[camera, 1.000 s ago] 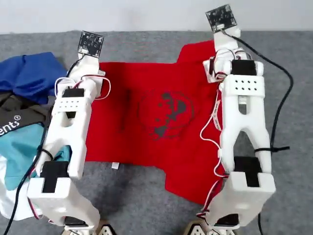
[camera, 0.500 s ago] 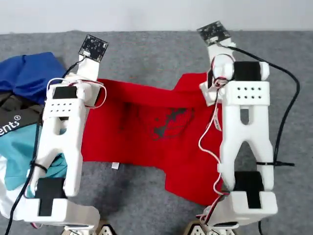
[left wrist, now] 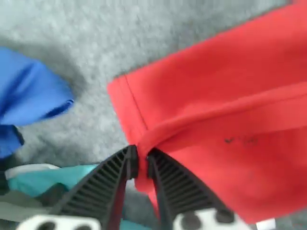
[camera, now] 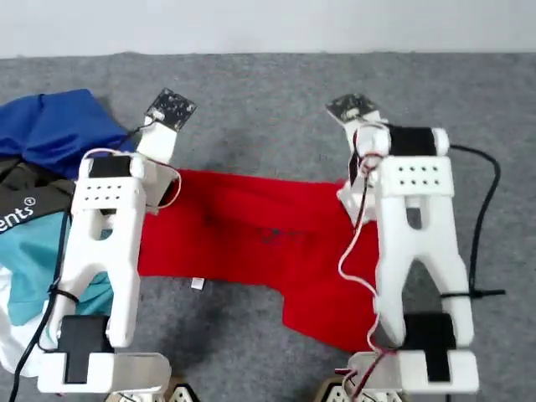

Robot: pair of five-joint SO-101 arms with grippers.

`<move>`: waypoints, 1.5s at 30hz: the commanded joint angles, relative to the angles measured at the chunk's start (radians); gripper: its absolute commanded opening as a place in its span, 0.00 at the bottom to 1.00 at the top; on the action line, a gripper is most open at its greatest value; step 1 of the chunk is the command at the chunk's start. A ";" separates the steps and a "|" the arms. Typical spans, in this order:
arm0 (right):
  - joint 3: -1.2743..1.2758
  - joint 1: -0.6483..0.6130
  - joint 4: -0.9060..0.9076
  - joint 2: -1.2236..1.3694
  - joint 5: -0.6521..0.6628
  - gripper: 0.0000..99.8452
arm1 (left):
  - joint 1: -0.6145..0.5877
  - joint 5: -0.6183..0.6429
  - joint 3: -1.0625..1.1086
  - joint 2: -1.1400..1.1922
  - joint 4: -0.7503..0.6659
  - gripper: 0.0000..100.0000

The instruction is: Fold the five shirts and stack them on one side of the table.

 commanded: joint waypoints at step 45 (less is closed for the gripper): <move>0.621 0.068 -0.369 -0.443 0.130 0.15 | 0.015 -0.120 -0.001 -0.037 0.397 0.04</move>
